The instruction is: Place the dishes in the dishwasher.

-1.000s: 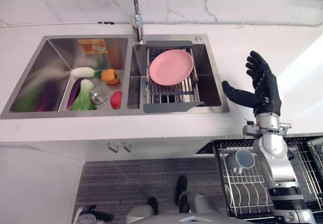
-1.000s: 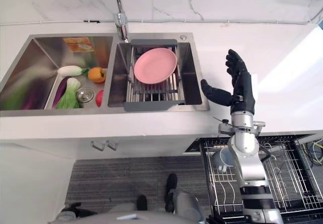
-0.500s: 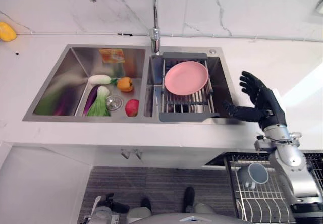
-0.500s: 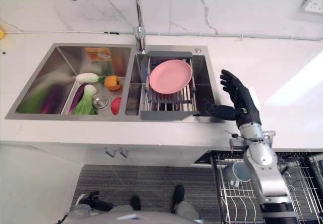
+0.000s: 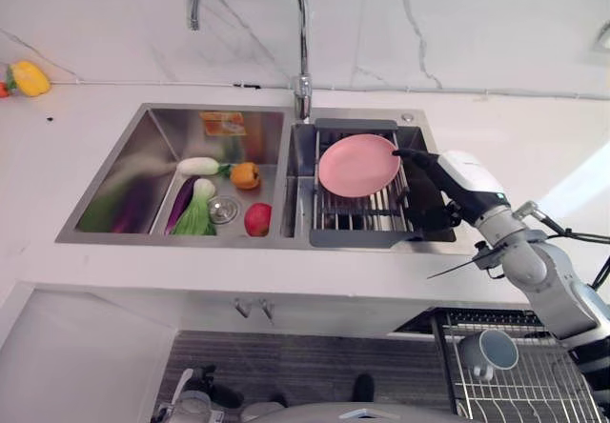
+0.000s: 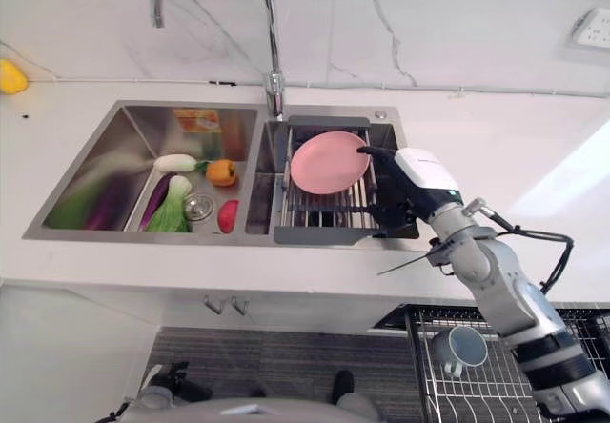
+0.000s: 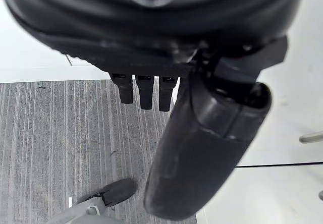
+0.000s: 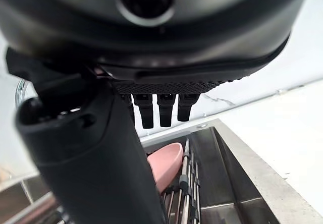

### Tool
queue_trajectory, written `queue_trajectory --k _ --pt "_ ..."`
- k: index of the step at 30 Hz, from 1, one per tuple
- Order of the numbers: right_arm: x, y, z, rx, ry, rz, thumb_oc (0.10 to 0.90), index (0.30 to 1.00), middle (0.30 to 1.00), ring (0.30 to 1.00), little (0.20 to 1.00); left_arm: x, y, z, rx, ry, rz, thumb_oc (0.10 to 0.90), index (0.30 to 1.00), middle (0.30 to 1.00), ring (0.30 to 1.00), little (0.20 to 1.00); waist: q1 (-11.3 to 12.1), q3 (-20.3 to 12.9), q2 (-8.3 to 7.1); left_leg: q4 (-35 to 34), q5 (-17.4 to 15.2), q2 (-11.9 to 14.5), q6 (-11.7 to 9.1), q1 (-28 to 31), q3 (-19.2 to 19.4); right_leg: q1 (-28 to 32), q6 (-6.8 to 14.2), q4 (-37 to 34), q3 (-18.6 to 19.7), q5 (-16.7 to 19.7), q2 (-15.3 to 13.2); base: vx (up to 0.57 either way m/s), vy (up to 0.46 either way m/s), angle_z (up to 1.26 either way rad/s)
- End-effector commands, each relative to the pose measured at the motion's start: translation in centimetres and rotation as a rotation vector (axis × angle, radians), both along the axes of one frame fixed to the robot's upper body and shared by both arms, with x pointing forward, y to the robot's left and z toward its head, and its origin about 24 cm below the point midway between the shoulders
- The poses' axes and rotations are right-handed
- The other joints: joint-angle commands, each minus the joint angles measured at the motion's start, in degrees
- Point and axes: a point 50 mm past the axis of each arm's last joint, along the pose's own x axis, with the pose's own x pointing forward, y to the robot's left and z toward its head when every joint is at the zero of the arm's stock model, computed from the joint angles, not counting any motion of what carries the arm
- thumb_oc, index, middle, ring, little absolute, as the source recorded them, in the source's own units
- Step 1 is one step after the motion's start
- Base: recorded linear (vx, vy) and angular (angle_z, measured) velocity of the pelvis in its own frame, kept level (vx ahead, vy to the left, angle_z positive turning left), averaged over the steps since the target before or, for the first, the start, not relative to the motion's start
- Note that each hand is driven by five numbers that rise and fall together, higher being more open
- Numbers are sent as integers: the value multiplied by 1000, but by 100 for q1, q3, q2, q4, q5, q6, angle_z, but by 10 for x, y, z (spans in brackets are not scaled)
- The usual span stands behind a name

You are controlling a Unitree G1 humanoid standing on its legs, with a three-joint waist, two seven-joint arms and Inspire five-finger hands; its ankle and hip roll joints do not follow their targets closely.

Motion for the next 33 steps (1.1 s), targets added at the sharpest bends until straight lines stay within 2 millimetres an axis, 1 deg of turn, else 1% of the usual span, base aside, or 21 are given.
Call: queue_trajectory --k 1,3,5,6,7,8,10,11,12,15,16,21,26,28,29,32,33 --pt "10 12 38 -38 -235 42 800 900 900 900 900 2 10 1 86 35 -88 800 900 900 900 900 102 -207 -126 19 113 192 -378 -288 -170 700 516 99 -277 -896 -338 10 8 4" --pt "14 13 33 -29 -244 16 800 900 900 900 900 2 8 1 86 38 -86 800 900 900 900 900 124 -207 -122 19 113 192 -376 -287 -187 709 511 99 -282 -904 -337 0 0 0" --pt "17 16 30 -49 -277 2 800 900 900 900 900 2 8 1 95 38 -90 800 900 900 900 900 158 -191 -112 19 112 192 -375 -290 -199 714 506 99 -292 -911 -339 0 0 0" --pt "20 16 25 -65 -291 -23 800 900 900 900 900 3 8 1 100 32 -95 800 900 900 900 900 193 -175 -99 19 116 191 -378 -297 -226 723 509 99 -319 -917 -344 0 0 0" --pt "20 16 25 -65 -292 -23 800 900 900 900 900 3 8 1 100 32 -95 800 900 900 900 900 191 -175 -101 19 116 191 -378 -297 -227 724 509 99 -321 -917 -344 0 0 0" --pt "21 16 20 -42 -294 -41 800 900 900 900 900 4 7 1 102 27 -101 800 900 900 900 900 210 -173 -89 19 122 190 -383 -302 -243 731 508 99 -340 -917 -347 0 0 0" --pt "21 16 20 -42 -294 -41 800 900 900 900 900 4 7 1 102 27 -101 800 900 900 900 900 210 -173 -89 19 122 190 -383 -302 -243 731 508 99 -340 -917 -347 2 1 2" --pt "23 17 14 -41 -286 -53 800 900 900 900 900 4 7 1 104 25 -100 800 900 900 900 900 232 -178 -84 19 119 186 -382 -300 -263 737 506 99 -356 -920 -346 12 2 5" --pt "27 20 8 -84 -297 -68 800 900 900 900 900 5 6 2 107 16 -94 800 900 900 900 900 294 -179 -72 19 114 181 -379 -303 -285 758 502 99 -393 -942 -337 16 1 8" --pt "30 20 3 -132 -325 -85 800 900 900 900 900 8 5 2 109 6 -113 800 900 900 900 900 345 -183 -64 19 121 178 -387 -301 -319 784 493 99 -432 -956 -325 13 -4 10" --pt "32 20 -1 -153 -316 -91 800 900 900 900 900 8 4 3 112 5 -128 800 900 900 900 900 365 -182 -58 19 121 176 -391 -305 -339 791 490 99 -452 -962 -328 8 1 11" --pt "41 22 -9 -263 -317 -88 800 900 900 900 900 10 3 3 121 2 -143 800 900 900 900 900 449 -200 -57 19 133 166 -407 -327 -428 827 482 99 -527 -988 -327 7 -3 13" --pt "50 22 -10 -367 -299 -69 800 900 900 900 900 9 3 2 120 7 -140 800 900 900 900 900 521 -214 -75 19 148 159 -431 -354 -518 853 469 99 -616 -1000 -318 5 -9 8" --pt "52 21 -12 -412 -294 -65 800 900 900 900 900 8 2 1 121 10 -139 800 900 900 900 900 550 -226 -84 19 152 156 -434 -360 -546 867 466 99 -652 -1011 -312 7 -4 4" --pt "54 18 -12 -462 -304 -69 800 900 900 900 900 8 1 1 119 14 -141 800 900 900 900 900 566 -232 -81 19 159 156 -440 -373 -568 877 463 99 -683 -1023 -309 10 -3 12" --pt "56 16 -13 -510 -317 -81 800 900 900 900 900 7 1 0 119 20 -140 800 900 900 900 900 567 -231 -79 19 164 159 -447 -381 -591 880 461 99 -707 -1031 -305 5 -5 12" --pt "57 13 -12 -542 -338 -95 778 867 867 867 867 8 0 0 119 18 -140 800 900 900 900 900 574 -231 -79 19 166 155 -448 -386 -597 882 462 99 -714 -1036 -303 0 0 0"
